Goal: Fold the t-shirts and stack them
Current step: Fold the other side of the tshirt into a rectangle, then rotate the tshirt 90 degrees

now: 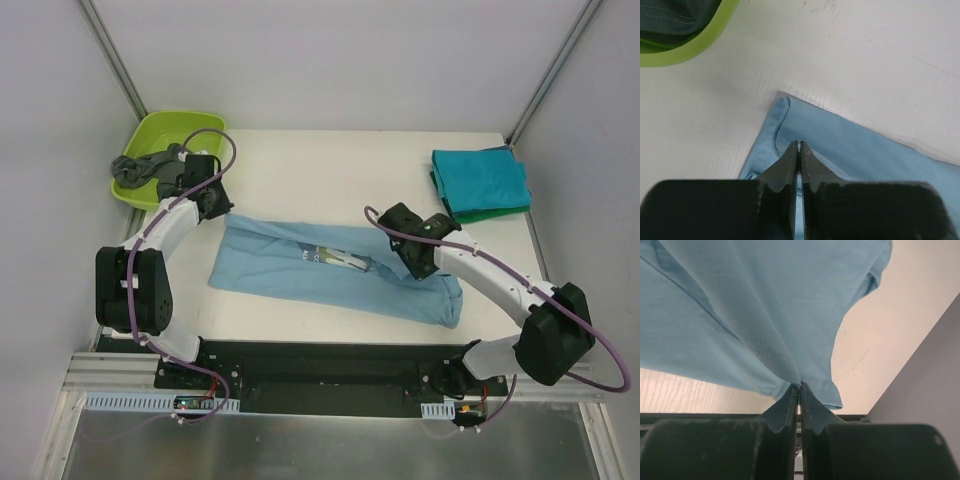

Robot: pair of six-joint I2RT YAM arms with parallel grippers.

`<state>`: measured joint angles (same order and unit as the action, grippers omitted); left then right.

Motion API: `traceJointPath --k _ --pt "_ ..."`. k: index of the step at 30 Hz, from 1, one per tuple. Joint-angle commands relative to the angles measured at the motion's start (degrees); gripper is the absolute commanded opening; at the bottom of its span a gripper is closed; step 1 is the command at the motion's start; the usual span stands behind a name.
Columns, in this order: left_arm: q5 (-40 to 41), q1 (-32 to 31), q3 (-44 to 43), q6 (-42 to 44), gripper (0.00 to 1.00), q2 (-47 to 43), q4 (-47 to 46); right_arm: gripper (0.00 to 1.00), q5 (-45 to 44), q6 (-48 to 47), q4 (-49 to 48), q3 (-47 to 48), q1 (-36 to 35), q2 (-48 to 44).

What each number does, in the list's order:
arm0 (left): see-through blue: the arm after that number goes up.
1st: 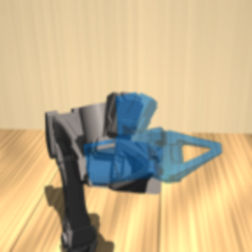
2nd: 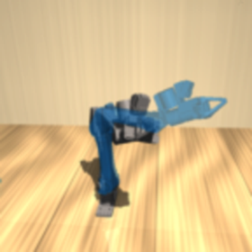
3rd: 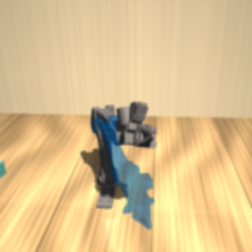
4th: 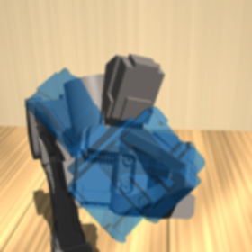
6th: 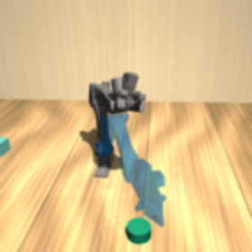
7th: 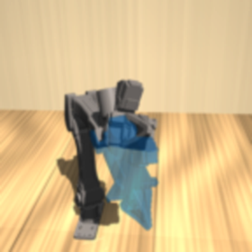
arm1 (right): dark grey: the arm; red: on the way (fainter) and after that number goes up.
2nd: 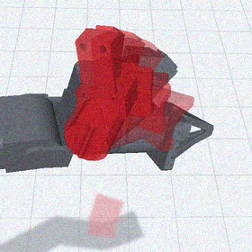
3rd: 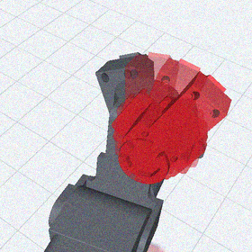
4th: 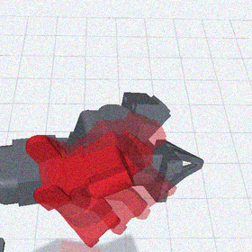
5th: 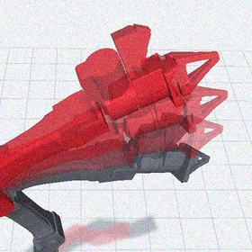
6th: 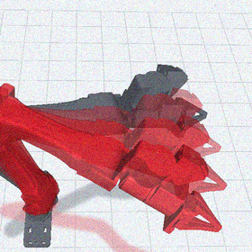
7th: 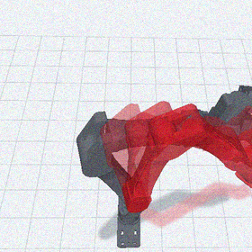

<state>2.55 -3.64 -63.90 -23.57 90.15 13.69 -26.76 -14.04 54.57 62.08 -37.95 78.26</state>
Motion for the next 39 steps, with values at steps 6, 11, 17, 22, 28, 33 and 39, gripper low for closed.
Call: traceJointPath --k 6,11,17,22,28,33,39 --pt "6.1 0.5 1.4 0.1 0.19 -0.9 3.2 0.31 5.2 18.4 8.4 -3.4 -4.1 1.0" --pt "-1.8 0.4 -0.8 -0.9 0.50 -3.2 4.3 0.73 1.4 18.4 8.3 -0.4 -4.4 -0.8" --pt "-9.8 -2.6 -2.1 -2.4 0.99 -6.4 4.1 0.96 3.4 21.4 -5.4 -1.3 -3.9 -6.4" --pt "-13.4 -8.0 -3.9 -2.8 0.99 -1.6 3.4 0.96 5.1 33.4 -12.7 -4.4 1.7 -7.6" --pt "-14.9 -9.9 -2.0 -4.1 0.99 7.1 3.1 0.96 20.7 41.7 -23.7 -12.8 12.5 -3.2" --pt "-10.1 -9.9 5.8 -5.0 0.99 7.2 3.1 0.96 22.9 39.9 -26.1 -9.7 13.9 7.6" --pt "-11.9 -11.1 21.3 -13.2 0.99 -3.0 3.4 0.96 26.1 33.1 -25.9 10.0 14.5 30.2"
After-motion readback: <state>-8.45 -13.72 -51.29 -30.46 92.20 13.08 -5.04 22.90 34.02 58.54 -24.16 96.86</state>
